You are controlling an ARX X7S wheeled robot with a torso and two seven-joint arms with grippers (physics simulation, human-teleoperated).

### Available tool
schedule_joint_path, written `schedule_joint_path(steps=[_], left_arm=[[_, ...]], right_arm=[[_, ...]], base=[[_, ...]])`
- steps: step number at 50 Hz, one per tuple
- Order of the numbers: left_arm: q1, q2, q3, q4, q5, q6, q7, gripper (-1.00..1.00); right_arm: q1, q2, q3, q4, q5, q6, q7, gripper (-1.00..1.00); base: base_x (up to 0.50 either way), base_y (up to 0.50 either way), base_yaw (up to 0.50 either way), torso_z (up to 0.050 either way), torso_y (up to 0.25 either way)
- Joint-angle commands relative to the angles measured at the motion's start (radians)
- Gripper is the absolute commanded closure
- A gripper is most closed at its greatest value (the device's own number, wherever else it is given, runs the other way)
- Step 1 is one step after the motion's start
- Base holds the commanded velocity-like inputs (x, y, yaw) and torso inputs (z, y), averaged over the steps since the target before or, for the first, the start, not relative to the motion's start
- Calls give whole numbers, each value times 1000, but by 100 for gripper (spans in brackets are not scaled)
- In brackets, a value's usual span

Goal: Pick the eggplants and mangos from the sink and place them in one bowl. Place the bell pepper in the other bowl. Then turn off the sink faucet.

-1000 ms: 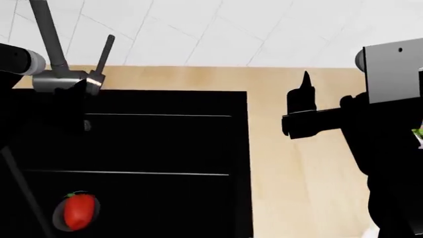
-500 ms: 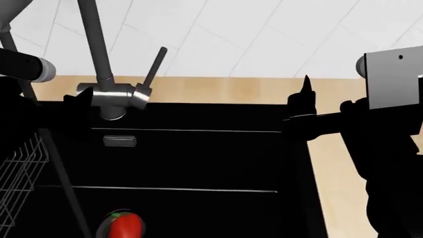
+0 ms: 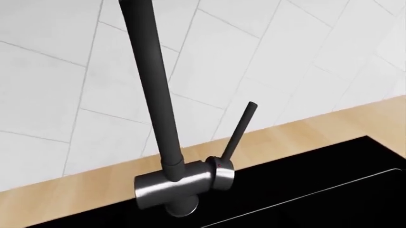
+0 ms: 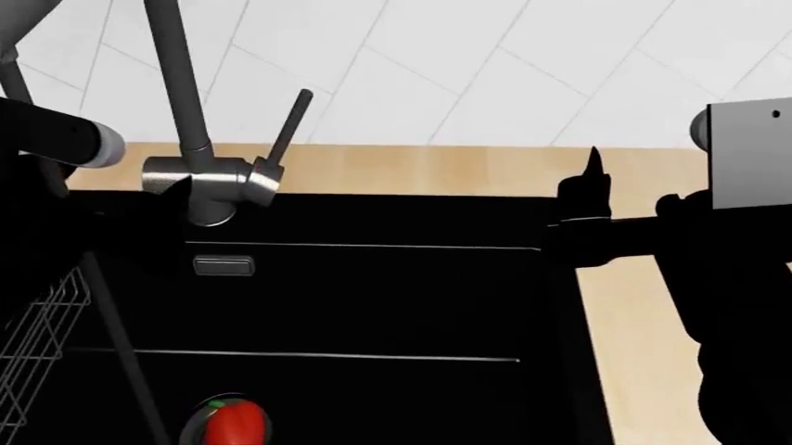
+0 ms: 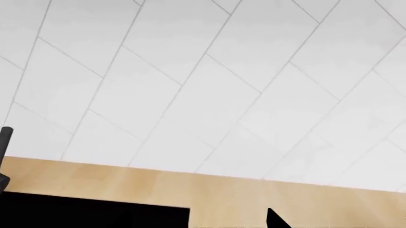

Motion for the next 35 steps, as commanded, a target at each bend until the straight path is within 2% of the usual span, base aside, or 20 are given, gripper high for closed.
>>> schedule_joint_path(steps=[1, 13, 16, 18, 29, 32, 33, 35], left_arm=[[-15, 34, 21, -47, 13, -9, 8, -100], [-72, 134, 124, -207, 51, -81, 63, -100], [-81, 138, 143, -233, 40, -127, 70, -100], [-84, 146, 134, -250, 7, -159, 69, -100], [-100, 179, 153, -347, 28, -149, 104, -100], [-105, 189, 132, -393, -23, -195, 110, -100], [-98, 207, 70, -444, -109, -235, 88, -100], [-93, 205, 99, -445, -65, -215, 81, -100]], right_arm=[[-1, -4, 13, 0, 2, 5, -5, -100], [-22, -10, 17, 12, 9, 0, -7, -100], [-23, -6, 14, 7, 11, 0, -10, -100], [-28, -8, 22, 4, 15, -2, -9, -100], [-26, -11, 19, 15, 19, -1, -7, -100], [-28, -15, 16, 19, 18, -4, -6, -100], [-28, -16, 16, 19, 19, -4, -6, -100], [-32, -21, 23, 17, 27, -6, -9, -100]], base=[[0, 0, 0, 0, 0], [0, 0, 0, 0, 0], [0, 0, 0, 0, 0], [0, 0, 0, 0, 0], [0, 0, 0, 0, 0], [0, 0, 0, 0, 0], [0, 0, 0, 0, 0], [0, 0, 0, 0, 0]])
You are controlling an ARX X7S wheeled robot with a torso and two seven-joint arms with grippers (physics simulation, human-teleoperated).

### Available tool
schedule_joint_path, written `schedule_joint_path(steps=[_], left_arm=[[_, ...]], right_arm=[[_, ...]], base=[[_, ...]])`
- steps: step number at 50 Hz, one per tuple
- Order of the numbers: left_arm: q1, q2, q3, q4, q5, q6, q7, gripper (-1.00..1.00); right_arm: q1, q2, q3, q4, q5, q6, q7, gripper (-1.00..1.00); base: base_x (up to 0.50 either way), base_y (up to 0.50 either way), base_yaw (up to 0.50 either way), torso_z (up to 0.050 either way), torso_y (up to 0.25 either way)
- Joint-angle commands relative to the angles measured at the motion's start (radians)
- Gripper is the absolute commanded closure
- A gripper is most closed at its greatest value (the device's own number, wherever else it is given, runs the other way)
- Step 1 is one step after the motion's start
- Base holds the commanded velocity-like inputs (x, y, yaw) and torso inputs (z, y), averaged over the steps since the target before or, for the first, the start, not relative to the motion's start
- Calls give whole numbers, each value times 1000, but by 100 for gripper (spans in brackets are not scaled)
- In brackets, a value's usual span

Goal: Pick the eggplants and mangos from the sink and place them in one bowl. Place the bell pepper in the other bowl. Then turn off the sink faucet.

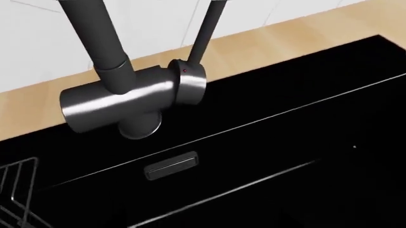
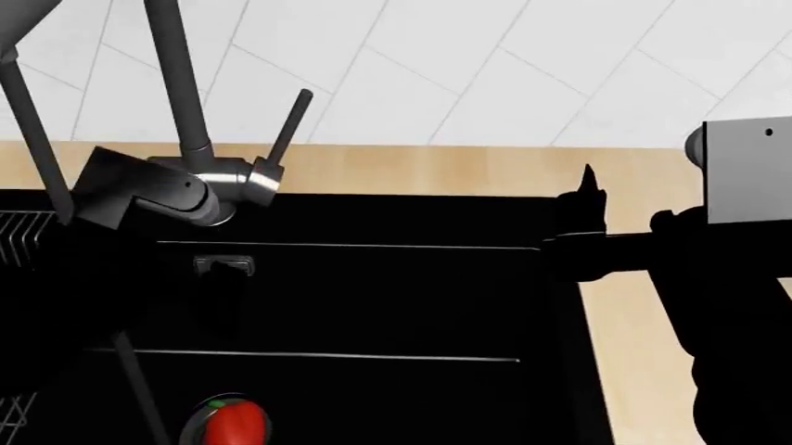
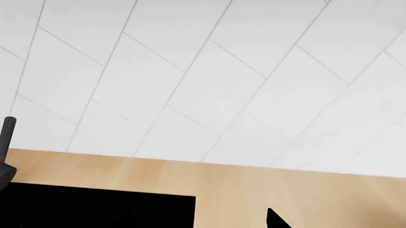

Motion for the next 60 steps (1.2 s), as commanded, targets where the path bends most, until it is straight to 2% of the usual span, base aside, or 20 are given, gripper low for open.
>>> schedule_joint_path(steps=[1, 8, 10, 15, 23, 26, 35, 48, 60], left_arm=[[-6, 46, -21, -147, -62, -59, 15, -100], [-9, 103, 25, -243, -20, -70, -10, -100], [3, 124, 0, -291, -60, -94, -14, -100], [-12, 177, 57, -428, 6, -46, 58, -100], [-95, 317, 165, -813, 143, 99, 276, -100], [-150, 417, 209, -1069, 213, 202, 392, -100], [-100, 436, 57, -1078, 368, 182, 389, -100], [-49, 468, -191, -1078, 651, 141, 488, -100], [-21, 471, -204, -1078, 655, 145, 491, -100]], right_arm=[[-9, -13, 9, 3, 4, -3, -9, -100], [-5, -20, 10, 5, 12, -10, -14, -100], [-17, -23, 19, 9, 13, -26, -16, -100], [-50, -23, 22, 28, 9, -57, -25, -100], [-56, -20, 19, 38, 7, -65, -27, -100], [-62, -23, 14, 52, 3, -84, -32, -100], [-64, -27, 3, 92, -8, -116, -40, -100], [-64, -30, -22, 106, -11, -114, -43, -100], [-80, -30, -21, 117, -10, -132, -46, -100]], base=[[0, 0, 0, 0, 0], [0, 0, 0, 0, 0], [0, 0, 0, 0, 0], [0, 0, 0, 0, 0], [0, 0, 0, 0, 0], [0, 0, 0, 0, 0], [0, 0, 0, 0, 0], [0, 0, 0, 0, 0], [0, 0, 0, 0, 0]])
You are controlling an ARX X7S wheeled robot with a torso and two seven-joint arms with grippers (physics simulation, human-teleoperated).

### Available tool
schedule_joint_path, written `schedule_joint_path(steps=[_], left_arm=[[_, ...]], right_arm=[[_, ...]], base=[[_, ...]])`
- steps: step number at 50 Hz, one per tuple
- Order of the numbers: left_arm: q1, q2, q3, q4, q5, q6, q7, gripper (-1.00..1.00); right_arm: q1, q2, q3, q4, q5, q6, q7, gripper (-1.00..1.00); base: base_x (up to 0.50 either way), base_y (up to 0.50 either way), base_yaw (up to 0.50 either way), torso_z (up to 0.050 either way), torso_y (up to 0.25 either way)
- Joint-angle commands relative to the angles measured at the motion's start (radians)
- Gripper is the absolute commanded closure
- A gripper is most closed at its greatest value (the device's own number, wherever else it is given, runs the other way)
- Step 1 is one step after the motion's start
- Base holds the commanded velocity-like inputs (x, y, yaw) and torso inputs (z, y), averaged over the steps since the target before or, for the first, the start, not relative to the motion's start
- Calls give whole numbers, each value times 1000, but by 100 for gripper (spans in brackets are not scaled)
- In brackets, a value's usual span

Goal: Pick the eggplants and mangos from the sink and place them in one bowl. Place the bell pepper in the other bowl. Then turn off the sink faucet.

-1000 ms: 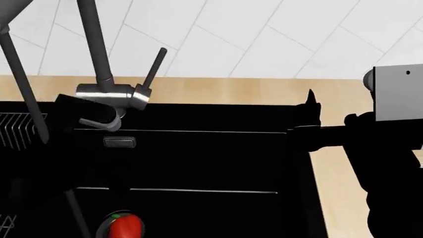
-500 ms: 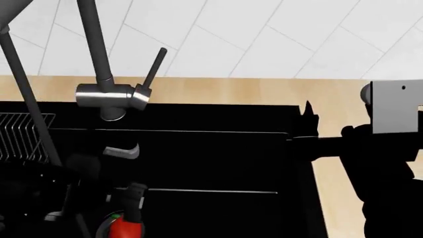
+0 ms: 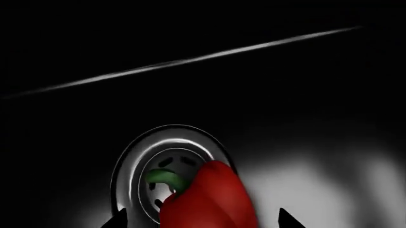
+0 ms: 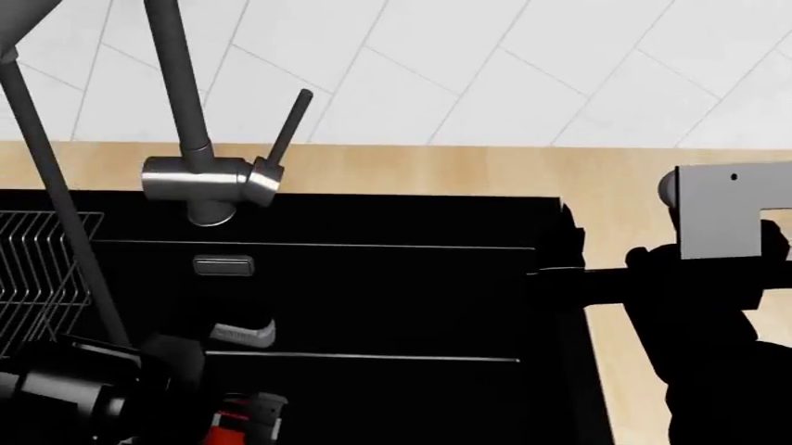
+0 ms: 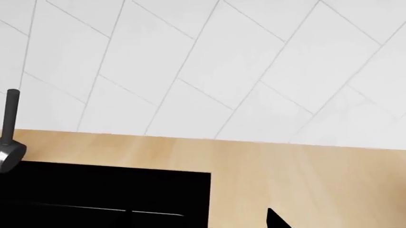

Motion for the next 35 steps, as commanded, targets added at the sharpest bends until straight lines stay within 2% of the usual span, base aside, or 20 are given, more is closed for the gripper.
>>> schedule_joint_path(steps=[1, 15, 20, 21, 27, 31, 35], left_arm=[[27, 21, -48, -27, 40, 14, 39, -100], [51, 21, 70, -27, -102, 16, 6, -100], [42, 21, 60, -27, -93, 17, 3, -100], [42, 21, 55, -27, -86, 20, 1, 100], [36, 21, 60, -27, -84, 35, -9, 100], [31, 21, -15, -27, -7, 41, -11, 100], [18, 21, -23, -27, 20, 56, 3, 100]], right_arm=[[-14, -6, 1, 13, -7, -15, -11, -100], [-25, -3, 7, 16, -1, -23, -12, -100], [-27, -2, 7, 25, -2, -30, -14, -100], [-27, -3, 7, 27, -2, -32, -14, -100], [-25, -5, 0, 38, -1, -37, -19, -100], [-4, -4, -8, 41, -1, -27, -19, -100], [2, 1, -5, 31, 2, -17, -13, -100]], base=[[0, 0, 0, 0, 0], [0, 0, 0, 0, 0], [0, 0, 0, 0, 0], [0, 0, 0, 0, 0], [0, 0, 0, 0, 0], [0, 0, 0, 0, 0], [3, 0, -1, 0, 0]])
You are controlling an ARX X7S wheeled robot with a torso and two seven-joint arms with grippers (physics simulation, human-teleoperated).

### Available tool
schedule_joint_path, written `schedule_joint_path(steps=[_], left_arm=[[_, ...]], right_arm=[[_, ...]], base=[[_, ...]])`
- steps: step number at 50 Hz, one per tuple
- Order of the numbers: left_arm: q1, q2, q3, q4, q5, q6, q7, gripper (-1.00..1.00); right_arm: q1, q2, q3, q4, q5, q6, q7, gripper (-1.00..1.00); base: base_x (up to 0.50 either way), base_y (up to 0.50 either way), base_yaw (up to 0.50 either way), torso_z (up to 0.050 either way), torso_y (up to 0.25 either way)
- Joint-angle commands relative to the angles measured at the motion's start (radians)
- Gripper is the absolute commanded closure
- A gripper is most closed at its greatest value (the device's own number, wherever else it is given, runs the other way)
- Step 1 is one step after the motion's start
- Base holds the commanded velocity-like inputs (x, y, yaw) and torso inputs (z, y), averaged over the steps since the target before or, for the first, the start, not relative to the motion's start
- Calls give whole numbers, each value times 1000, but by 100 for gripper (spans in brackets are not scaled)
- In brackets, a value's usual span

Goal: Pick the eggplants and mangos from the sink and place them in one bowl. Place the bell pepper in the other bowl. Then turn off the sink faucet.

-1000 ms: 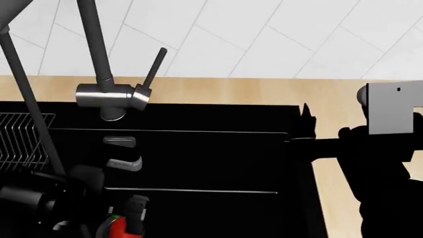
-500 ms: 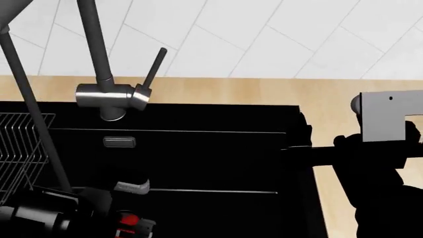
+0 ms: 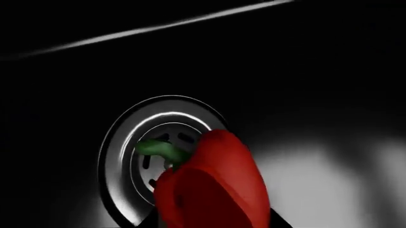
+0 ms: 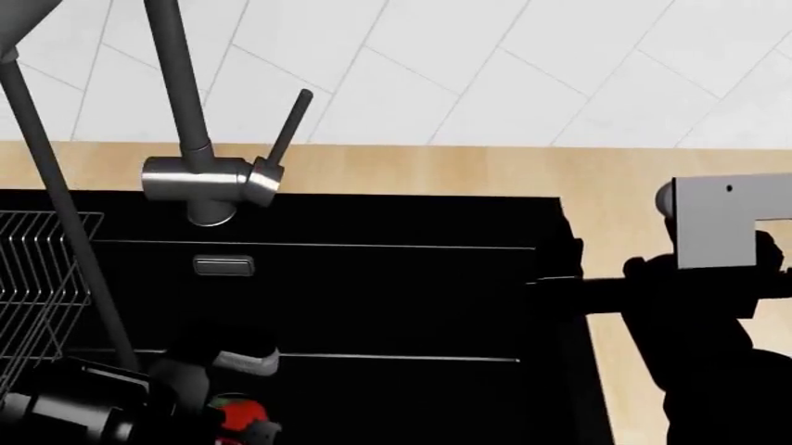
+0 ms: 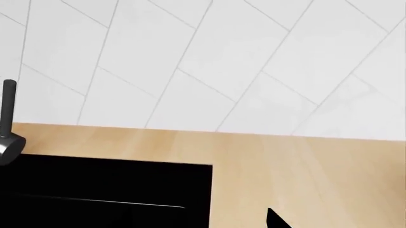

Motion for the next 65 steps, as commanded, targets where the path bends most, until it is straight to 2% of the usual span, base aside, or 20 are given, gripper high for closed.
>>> schedule_joint_path(steps=[1, 5, 8, 14, 16, 25, 31, 33, 35, 40, 41, 43, 47, 65], left_arm=[[-24, 9, -91, 1, 64, 42, 16, 100], [-39, 9, -135, 1, 115, 66, 25, 100], [-44, 1, -127, 26, 128, 92, 34, 100], [80, -89, -166, 450, 55, -138, -55, 100], [91, -97, -178, 488, 44, -152, -68, 100], [194, -219, -156, 960, 22, -221, -114, 100], [219, -254, -149, 1113, 15, -263, -145, 100], [236, -272, -181, 1186, -9, -277, -153, 100], [250, -295, -169, 1245, -4, -241, -139, 100], [250, -305, -202, 1300, -20, -255, -159, 100], [242, -331, -184, 1332, -4, -251, -158, 100], [224, -308, -217, 1353, -27, -280, -176, 100], [245, -326, -218, 1415, -17, -259, -194, 100], [235, -327, -275, 1444, -56, -296, -213, 100]], right_arm=[[21, -1, 3, -3, -1, 15, -3, -100], [29, -1, -1, -8, 1, 21, -3, -100], [28, -3, -2, -8, 1, 19, -1, -100], [38, -3, -10, -15, 5, 30, 0, -100], [43, -2, -11, -15, 4, 32, 1, -100], [54, -7, -25, -7, 1, 18, -3, -100], [50, -8, -24, -14, 5, 21, 1, -100], [49, -10, -20, -18, 10, 22, 1, -100], [48, -9, -19, -18, 10, 20, 1, -100], [48, -9, -21, -32, 3, -4, 4, -100], [46, -11, -18, -37, 2, -13, 6, -100], [41, -9, -34, -40, -5, -16, 3, -100], [25, -5, -24, -64, -2, -18, 11, -100], [7, -1, -11, -94, 8, -14, 26, -100]], base=[[0, 0, 0, 0, 0], [0, 0, 0, 0, 0], [0, 0, 0, 0, 0], [0, 0, 0, 0, 0], [0, 0, 0, 0, 0], [0, 0, 0, 0, 0], [0, 0, 0, 0, 0], [0, 0, 0, 0, 0], [0, 0, 0, 0, 0], [0, 0, 0, 0, 0], [0, 0, 0, 0, 0], [0, 0, 0, 0, 0], [0, 0, 0, 0, 0], [-90, 0, 0, 0, 0]])
